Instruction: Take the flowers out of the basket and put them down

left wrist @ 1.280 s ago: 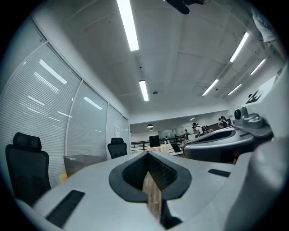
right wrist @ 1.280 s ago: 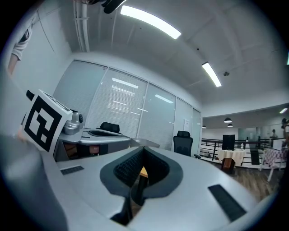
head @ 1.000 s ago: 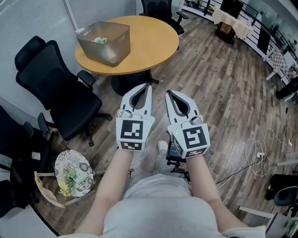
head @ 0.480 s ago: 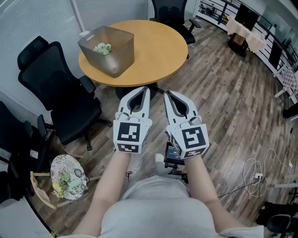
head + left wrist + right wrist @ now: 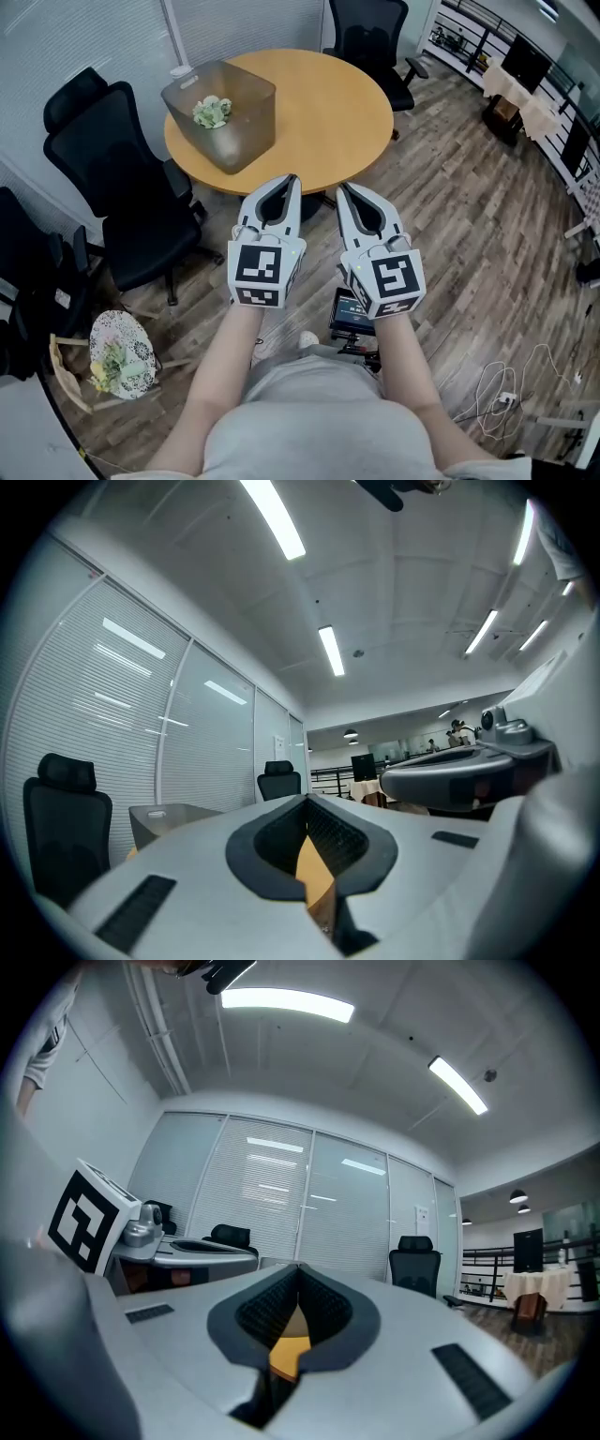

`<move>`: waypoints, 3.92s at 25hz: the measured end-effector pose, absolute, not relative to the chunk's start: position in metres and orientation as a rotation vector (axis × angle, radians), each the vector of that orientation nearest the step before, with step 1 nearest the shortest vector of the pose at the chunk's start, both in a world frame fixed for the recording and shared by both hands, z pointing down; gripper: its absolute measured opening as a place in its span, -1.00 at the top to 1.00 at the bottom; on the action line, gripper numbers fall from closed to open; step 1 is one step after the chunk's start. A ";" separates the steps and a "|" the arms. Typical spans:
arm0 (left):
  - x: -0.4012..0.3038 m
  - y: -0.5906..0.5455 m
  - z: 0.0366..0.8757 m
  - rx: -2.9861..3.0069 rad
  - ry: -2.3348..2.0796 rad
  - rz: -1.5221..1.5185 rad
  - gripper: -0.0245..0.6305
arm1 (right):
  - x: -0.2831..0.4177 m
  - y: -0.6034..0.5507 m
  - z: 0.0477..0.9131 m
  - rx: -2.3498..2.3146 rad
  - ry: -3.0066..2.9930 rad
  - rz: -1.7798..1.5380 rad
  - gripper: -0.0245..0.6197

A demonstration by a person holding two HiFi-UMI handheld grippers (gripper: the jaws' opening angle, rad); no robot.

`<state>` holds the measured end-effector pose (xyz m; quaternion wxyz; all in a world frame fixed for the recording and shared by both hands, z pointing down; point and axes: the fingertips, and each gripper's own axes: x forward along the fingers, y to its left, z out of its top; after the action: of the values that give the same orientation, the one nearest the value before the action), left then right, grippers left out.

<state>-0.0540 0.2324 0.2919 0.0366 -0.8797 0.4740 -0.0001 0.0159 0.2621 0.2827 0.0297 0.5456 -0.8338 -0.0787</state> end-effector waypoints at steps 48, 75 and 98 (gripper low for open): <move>-0.111 -0.058 0.279 -2.504 1.781 0.005 0.91 | -0.014 -0.051 0.283 1.296 -2.721 -0.293 0.85; -0.188 -0.175 0.292 -2.728 1.874 -0.188 0.91 | -0.071 -0.175 0.315 1.170 -2.787 -0.149 0.85; -0.216 -0.246 0.362 -2.869 2.129 -0.427 -0.05 | -0.087 -0.241 0.318 0.988 -2.854 -0.138 0.85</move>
<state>-0.2162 -0.2456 0.3616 -0.2265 -0.7766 0.5763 -0.1155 -0.0866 -0.2412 0.3179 0.0592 0.3261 -0.9424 -0.0454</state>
